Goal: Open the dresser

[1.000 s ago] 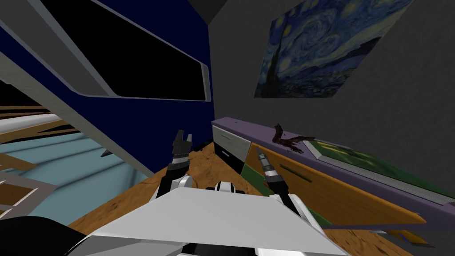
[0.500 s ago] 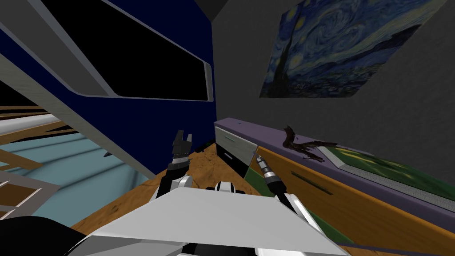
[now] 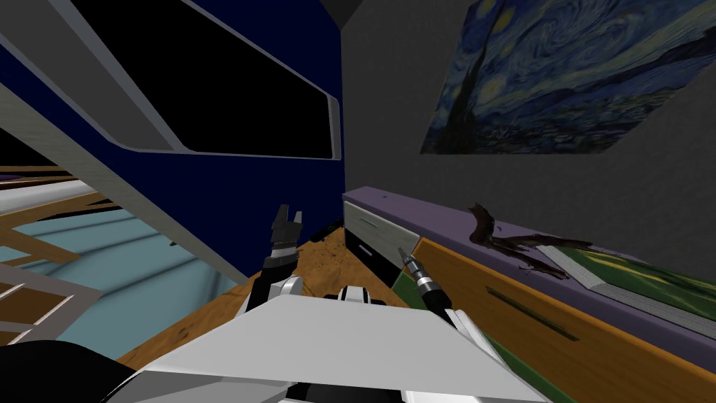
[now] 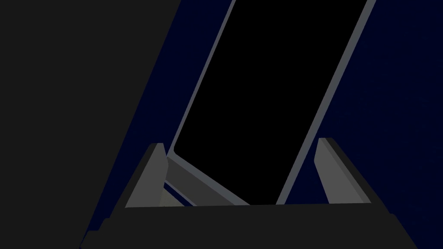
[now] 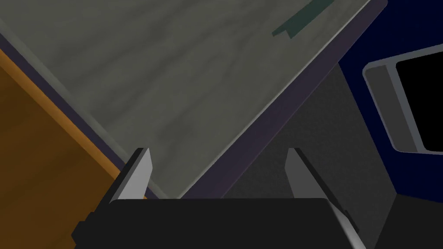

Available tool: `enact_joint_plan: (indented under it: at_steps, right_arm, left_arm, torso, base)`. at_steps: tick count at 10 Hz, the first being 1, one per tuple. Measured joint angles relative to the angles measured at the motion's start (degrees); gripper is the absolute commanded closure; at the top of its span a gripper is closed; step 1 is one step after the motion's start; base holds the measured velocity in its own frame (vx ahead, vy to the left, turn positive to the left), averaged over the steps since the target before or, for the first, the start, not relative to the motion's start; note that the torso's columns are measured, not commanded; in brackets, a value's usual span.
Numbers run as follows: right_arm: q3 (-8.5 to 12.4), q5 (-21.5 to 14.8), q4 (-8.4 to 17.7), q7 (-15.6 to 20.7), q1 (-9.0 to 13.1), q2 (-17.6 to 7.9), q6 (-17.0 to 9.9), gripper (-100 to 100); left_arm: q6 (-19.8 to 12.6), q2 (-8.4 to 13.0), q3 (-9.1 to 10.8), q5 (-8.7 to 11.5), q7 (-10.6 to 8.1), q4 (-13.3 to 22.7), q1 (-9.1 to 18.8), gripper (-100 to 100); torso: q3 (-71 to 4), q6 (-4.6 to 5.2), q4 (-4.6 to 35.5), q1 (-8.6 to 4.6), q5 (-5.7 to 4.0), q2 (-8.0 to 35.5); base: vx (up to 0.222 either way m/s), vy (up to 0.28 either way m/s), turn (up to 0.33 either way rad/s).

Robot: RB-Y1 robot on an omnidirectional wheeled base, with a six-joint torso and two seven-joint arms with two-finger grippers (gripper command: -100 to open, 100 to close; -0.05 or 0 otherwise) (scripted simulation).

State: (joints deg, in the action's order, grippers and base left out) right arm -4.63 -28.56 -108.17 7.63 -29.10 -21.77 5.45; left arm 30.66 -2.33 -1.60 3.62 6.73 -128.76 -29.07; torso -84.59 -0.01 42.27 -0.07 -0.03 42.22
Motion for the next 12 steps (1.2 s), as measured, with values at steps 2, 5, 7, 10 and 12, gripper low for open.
enact_joint_plan:
  at_steps: [2, 5, 7, 10, 12]
  right_arm:
    - [-0.4, -1.5, 0.3, 0.2, 0.0, -0.9, -2.7, -100]
    - [-1.3, -5.4, 3.3, 0.9, 0.3, -3.0, -7.4, -100]
    - [-1.9, -8.5, 5.0, 1.8, -0.1, -3.3, -10.1, -100]
    - [-2.5, -11.8, 7.9, 2.3, 0.2, -5.3, -14.4, -100]
    - [-3.2, -14.1, 9.5, 2.8, -0.1, -6.6, -17.0, -100]
  left_arm:
    - [0.0, 0.0, 0.01, 0.0, 0.0, 0.0, 0.0, 0]
    - [0.0, 0.0, 0.0, 0.0, 0.0, 0.0, 0.0, 0]
    - [0.0, 0.0, -0.01, 0.0, 0.0, 0.0, 0.0, 0]
    - [0.0, 0.0, 0.0, 0.0, 0.0, 0.0, 0.0, 0]
    - [0.0, 0.0, 0.01, 0.0, 0.0, 0.0, 0.0, 0]
  torso:
    - [0.1, 0.02, 0.1, -0.12, -0.01, 0.2]
    - [0.0, 0.0, 0.0, 0.32, 0.09, -0.1]
    - [0.0, 0.0, 0.0, 0.24, 0.07, 0.0]
    - [0.1, 0.03, 0.0, -0.12, -0.02, 0.1]
    - [0.0, 0.01, 0.0, -0.01, 0.01, 0.1]
  base:
    - [0.059, 0.033, 0.052]
    - [0.091, 0.091, 0.049]
    - [0.098, 0.134, 0.057]
    - [0.089, 0.076, 0.074]
    - [0.076, 0.066, 0.082]
